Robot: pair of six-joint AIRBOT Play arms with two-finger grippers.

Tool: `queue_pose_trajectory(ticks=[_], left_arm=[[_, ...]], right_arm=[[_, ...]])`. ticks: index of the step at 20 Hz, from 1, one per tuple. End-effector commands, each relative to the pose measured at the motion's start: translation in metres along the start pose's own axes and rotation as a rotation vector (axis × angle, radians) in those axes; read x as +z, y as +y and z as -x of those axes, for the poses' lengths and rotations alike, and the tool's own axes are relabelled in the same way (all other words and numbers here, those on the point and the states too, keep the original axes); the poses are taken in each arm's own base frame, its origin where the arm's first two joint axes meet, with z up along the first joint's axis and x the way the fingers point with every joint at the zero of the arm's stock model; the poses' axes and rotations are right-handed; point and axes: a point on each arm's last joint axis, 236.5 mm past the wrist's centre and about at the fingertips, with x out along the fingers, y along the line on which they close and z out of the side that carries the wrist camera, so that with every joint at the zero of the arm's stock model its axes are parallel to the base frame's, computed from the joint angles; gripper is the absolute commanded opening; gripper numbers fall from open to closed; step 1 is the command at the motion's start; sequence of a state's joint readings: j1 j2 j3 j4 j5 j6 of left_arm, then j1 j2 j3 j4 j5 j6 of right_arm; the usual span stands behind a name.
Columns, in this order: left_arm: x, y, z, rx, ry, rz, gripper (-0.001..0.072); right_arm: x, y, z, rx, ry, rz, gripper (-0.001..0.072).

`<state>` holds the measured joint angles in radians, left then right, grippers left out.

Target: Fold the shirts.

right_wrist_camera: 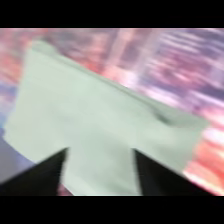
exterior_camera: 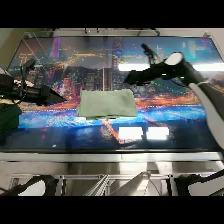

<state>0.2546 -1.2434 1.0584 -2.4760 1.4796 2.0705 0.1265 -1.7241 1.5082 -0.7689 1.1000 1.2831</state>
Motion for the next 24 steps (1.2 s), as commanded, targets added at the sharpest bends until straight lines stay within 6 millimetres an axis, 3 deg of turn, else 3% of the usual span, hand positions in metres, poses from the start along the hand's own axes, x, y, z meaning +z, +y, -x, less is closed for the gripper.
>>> queue_pose_trajectory(ticks=[1,3,6,9,11,14,16,18,20,22,24], left_arm=[[-0.018,0.002,0.011,0.026,-0.089,0.016,0.0019],[-0.03,0.005,0.012,0.043,-0.12,0.032,0.0019],[-0.046,0.0,0.009,0.042,-0.122,0.038,0.0019],[-0.053,-0.009,0.012,0.039,-0.122,0.032,0.002],[-0.053,-0.014,0.015,0.043,-0.135,0.03,0.002],[-0.058,-0.017,0.015,0.034,-0.12,0.036,0.0019],[-0.059,-0.018,0.015,0.031,-0.115,0.043,0.002],[-0.059,-0.018,0.015,0.031,-0.116,0.043,0.002],[-0.059,-0.018,0.015,0.031,-0.116,0.043,0.002],[-0.059,-0.018,0.015,0.031,-0.116,0.043,0.0019],[-0.059,-0.017,0.015,0.032,-0.116,0.042,0.002]], right_arm=[[-0.042,-0.081,0.033,-0.046,0.04,-0.312,0.0623],[-0.055,-0.097,0.009,-0.013,0.075,-0.369,0.0624],[-0.073,-0.093,-0.037,0.055,0.147,-0.422,0.0624],[-0.08,-0.063,-0.073,0.184,0.176,-0.433,0.0599],[-0.072,-0.036,-0.083,0.274,0.148,-0.422,0.0599],[-0.07,-0.019,-0.089,0.301,0.144,-0.416,0.058],[-0.069,-0.012,-0.086,0.328,0.147,-0.381,0.0087],[-0.058,-0.001,-0.07,0.352,0.118,-0.34,0.0017],[-0.034,0.002,-0.032,0.311,0.029,-0.272,0.0016],[-0.007,-0.016,0.031,0.203,-0.087,-0.254,0.0015],[0.0,-0.061,0.114,0.015,-0.193,-0.312,0.0014]])
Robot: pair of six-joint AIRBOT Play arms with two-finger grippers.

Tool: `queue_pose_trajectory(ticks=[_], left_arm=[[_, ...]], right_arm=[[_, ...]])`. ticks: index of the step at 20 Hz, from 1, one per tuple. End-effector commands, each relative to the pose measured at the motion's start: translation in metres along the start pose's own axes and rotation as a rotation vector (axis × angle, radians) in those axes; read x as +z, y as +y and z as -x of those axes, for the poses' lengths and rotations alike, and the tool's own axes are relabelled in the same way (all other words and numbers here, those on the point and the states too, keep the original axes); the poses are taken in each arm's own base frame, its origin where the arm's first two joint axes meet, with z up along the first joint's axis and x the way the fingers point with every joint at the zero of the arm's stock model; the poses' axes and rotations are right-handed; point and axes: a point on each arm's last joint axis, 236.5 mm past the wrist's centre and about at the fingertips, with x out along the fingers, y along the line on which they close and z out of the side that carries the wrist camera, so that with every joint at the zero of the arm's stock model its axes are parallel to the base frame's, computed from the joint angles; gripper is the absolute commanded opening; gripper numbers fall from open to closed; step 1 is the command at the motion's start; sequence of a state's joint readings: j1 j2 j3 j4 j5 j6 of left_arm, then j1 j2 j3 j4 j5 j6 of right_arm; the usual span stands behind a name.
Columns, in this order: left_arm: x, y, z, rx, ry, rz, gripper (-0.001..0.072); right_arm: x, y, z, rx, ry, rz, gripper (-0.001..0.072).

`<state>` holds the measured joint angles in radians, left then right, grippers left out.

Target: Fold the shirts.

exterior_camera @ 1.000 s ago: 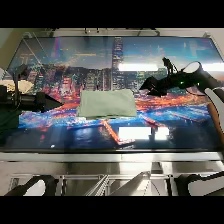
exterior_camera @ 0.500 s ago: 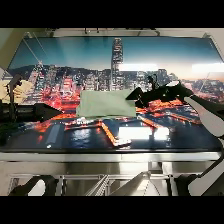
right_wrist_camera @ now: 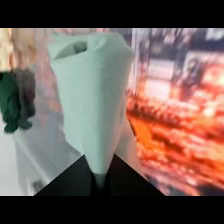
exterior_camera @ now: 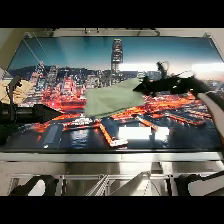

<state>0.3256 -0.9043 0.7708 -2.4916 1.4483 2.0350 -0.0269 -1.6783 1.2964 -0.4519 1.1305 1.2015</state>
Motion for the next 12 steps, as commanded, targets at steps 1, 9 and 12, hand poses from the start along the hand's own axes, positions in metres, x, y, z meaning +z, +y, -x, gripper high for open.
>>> queue_pose_trajectory(ticks=[1,9,12], left_arm=[[-0.001,0.0,0.0,0.002,0.002,0.001,0.002],[-0.001,0.0,0.0,0.001,0.003,-0.009,0.002],[-0.001,0.0,0.0,0.002,0.003,-0.009,0.002]], right_arm=[[0.026,-0.033,0.146,-0.291,-0.221,-0.044,0.0014],[-0.135,-0.202,0.437,-0.832,-0.708,-0.636,0.0014],[-0.249,-0.259,0.446,-0.952,-0.698,-0.943,0.0014]])
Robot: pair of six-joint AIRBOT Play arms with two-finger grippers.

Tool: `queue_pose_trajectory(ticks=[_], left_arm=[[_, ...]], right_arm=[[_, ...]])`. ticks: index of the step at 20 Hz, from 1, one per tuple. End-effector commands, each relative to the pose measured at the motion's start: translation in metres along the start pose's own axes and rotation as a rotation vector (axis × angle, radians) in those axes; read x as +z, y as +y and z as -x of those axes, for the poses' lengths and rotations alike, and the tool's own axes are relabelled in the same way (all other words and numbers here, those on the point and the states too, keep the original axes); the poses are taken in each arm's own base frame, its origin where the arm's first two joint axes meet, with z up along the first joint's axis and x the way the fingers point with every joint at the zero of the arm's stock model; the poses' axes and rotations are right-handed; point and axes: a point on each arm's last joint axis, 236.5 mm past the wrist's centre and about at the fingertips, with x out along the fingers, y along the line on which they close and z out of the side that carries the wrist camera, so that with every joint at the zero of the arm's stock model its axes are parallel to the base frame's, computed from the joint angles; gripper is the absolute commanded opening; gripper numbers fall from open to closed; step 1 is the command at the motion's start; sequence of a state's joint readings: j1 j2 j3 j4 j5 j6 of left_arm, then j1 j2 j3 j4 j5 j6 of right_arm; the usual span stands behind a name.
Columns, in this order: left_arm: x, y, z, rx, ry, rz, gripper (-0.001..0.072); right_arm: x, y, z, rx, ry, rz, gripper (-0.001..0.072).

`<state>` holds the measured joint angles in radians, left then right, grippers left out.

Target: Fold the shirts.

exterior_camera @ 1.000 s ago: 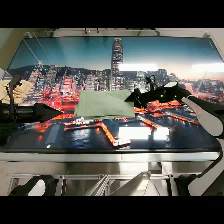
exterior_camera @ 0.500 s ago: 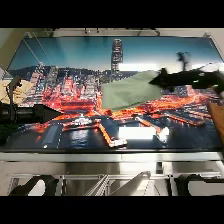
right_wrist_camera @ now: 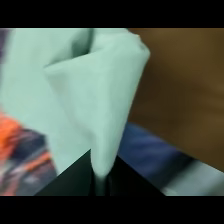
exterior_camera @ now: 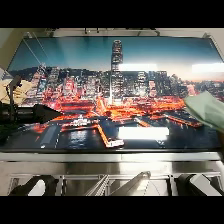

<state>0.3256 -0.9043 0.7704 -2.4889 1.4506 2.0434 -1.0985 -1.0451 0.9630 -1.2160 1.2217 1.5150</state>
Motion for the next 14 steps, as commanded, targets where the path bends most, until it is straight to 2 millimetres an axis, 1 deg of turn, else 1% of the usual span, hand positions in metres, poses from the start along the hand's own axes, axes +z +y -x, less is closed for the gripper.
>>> queue_pose_trajectory(ticks=[1,2,3,5,6,7,8,10,11,12,13,14], left_arm=[[0.0,0.0,0.0,0.0,-0.001,-0.001,0.0019],[-0.002,-0.001,0.0,-0.004,0.007,-0.001,0.002],[-0.004,-0.002,0.0,-0.009,0.015,-0.001,0.002],[-0.006,-0.003,0.0,-0.012,0.023,-0.001,0.002],[-0.005,-0.003,0.0,-0.013,0.022,0.0,0.002],[-0.005,-0.003,0.0,-0.012,0.021,-0.001,0.002],[-0.004,-0.002,0.0,-0.01,0.017,-0.001,0.002],[-0.003,-0.002,0.0,-0.007,0.012,-0.001,0.0019],[-0.002,-0.002,0.0,-0.008,0.01,0.0,0.002],[0.0,-0.001,0.0,-0.003,0.001,0.0,0.002],[0.003,0.001,0.0,0.003,-0.013,0.0,0.002],[0.005,0.0,0.0,0.0,-0.023,0.001,0.002]], right_arm=[[-0.052,-0.134,-0.003,-0.25,0.019,-0.261,0.0014],[-0.063,-0.146,-0.011,-0.258,0.023,-0.288,0.0014],[-0.066,-0.15,-0.017,-0.26,0.012,-0.299,0.0015],[-0.058,-0.147,-0.02,-0.245,-0.017,-0.257,0.0026],[-0.056,-0.143,-0.021,-0.225,-0.025,-0.266,0.0162],[-0.053,-0.14,-0.02,-0.213,-0.031,-0.272,0.048],[-0.052,-0.139,-0.02,-0.207,-0.035,-0.275,0.0705],[-0.049,-0.133,-0.014,-0.192,-0.028,-0.275,0.0708],[-0.044,-0.124,-0.011,-0.162,-0.035,-0.28,0.0707],[-0.035,-0.106,-0.008,-0.097,-0.055,-0.289,0.0707],[-0.022,-0.08,-0.004,-0.005,-0.094,-0.299,0.0706],[-0.007,-0.04,0.003,0.13,-0.139,-0.268,0.0695]])
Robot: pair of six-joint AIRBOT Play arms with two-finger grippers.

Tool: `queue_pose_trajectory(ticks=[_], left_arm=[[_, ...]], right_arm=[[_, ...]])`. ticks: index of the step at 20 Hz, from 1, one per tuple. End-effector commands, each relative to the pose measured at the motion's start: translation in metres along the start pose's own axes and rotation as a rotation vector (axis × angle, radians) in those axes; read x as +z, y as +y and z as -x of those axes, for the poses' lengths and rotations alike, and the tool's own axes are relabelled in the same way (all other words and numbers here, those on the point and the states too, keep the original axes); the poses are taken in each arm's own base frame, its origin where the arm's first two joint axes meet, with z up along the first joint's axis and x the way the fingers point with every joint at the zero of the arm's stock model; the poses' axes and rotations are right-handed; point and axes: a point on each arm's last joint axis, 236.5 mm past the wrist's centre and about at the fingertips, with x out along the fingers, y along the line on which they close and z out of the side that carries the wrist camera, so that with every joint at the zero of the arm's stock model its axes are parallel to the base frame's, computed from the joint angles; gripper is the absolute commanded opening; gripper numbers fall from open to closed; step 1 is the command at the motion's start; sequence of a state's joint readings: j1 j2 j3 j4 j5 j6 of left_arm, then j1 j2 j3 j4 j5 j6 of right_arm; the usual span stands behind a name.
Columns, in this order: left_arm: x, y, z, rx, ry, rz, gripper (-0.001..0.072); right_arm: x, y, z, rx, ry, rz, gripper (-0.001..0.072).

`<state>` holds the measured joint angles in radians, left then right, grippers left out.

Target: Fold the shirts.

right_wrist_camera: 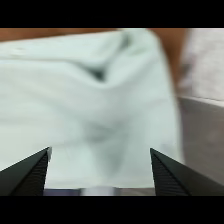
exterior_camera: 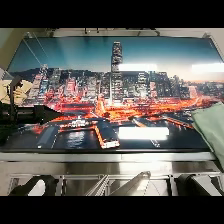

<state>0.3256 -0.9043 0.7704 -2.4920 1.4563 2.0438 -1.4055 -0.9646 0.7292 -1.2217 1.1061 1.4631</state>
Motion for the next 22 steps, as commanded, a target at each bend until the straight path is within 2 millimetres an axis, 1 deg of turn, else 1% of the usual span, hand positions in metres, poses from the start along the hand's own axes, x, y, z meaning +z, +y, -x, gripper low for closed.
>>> queue_pose_trajectory(ticks=[1,2,3,4,5,6,8,9,10,11,12,13,14,15,16,17,19,20,22], left_arm=[[0.008,-0.003,0.001,-0.013,-0.036,0.003,0.002],[0.011,-0.008,0.001,-0.034,-0.047,0.005,0.002],[0.012,-0.009,0.002,-0.028,-0.049,-0.002,0.002],[0.015,-0.01,0.004,-0.023,-0.053,-0.012,0.0019],[0.018,-0.012,0.007,-0.022,-0.061,-0.024,0.0019],[0.021,-0.015,0.01,-0.018,-0.071,-0.038,0.0019],[0.028,-0.018,0.015,0.009,-0.133,-0.066,0.0019],[0.032,-0.018,0.019,0.031,-0.178,-0.091,0.0019],[0.032,-0.018,0.021,0.052,-0.222,-0.122,0.0019],[0.025,-0.018,0.02,0.062,-0.235,-0.14,0.0019],[0.011,-0.018,0.016,0.059,-0.229,-0.138,0.0019],[-0.008,-0.016,0.01,0.05,-0.207,-0.13,0.0019],[-0.024,-0.014,0.003,0.042,-0.19,-0.118,0.002],[-0.038,-0.01,-0.003,0.039,-0.183,-0.11,0.0019],[-0.051,-0.007,-0.009,0.038,-0.18,-0.106,0.0019],[-0.061,-0.006,-0.012,0.036,-0.185,-0.108,0.002],[-0.075,-0.005,-0.016,0.04,-0.197,-0.126,0.002],[-0.08,-0.006,-0.017,0.042,-0.205,-0.13,0.002],[-0.086,-0.006,-0.018,0.046,-0.221,-0.131,0.002]], right_arm=[[0.011,0.114,0.033,0.39,-0.065,0.021,0.0647],[0.008,0.159,0.052,0.541,-0.086,0.07,0.0439],[0.002,0.201,0.075,0.69,-0.108,0.133,0.0303],[-0.012,0.242,0.099,0.834,-0.106,0.18,0.0285],[-0.035,0.273,0.116,0.931,-0.069,0.241,0.0095],[-0.064,0.295,0.123,0.977,-0.026,0.323,0.0018],[-0.133,0.322,0.124,1.004,0.091,0.508,0.0017],[-0.169,0.332,0.124,1.015,0.128,0.626,0.0017],[-0.206,0.339,0.123,1.013,0.158,0.752,0.0016],[-0.242,0.34,0.123,1.006,0.178,0.873,0.0016],[-0.275,0.336,0.124,1.004,0.19,0.982,0.0016],[-0.308,0.327,0.126,1.009,0.205,1.082,0.0015],[-0.335,0.315,0.126,1.013,0.214,1.148,0.0015],[-0.355,0.3,0.124,1.014,0.211,1.19,0.0015],[-0.37,0.285,0.122,1.024,0.194,1.217,0.0015],[-0.378,0.273,0.119,1.031,0.176,1.214,0.0015],[-0.375,0.258,0.107,1.004,0.15,1.187,0.0015],[-0.373,0.255,0.103,0.986,0.145,1.192,0.0015],[-0.374,0.253,0.102,0.982,0.154,1.195,0.0015]])
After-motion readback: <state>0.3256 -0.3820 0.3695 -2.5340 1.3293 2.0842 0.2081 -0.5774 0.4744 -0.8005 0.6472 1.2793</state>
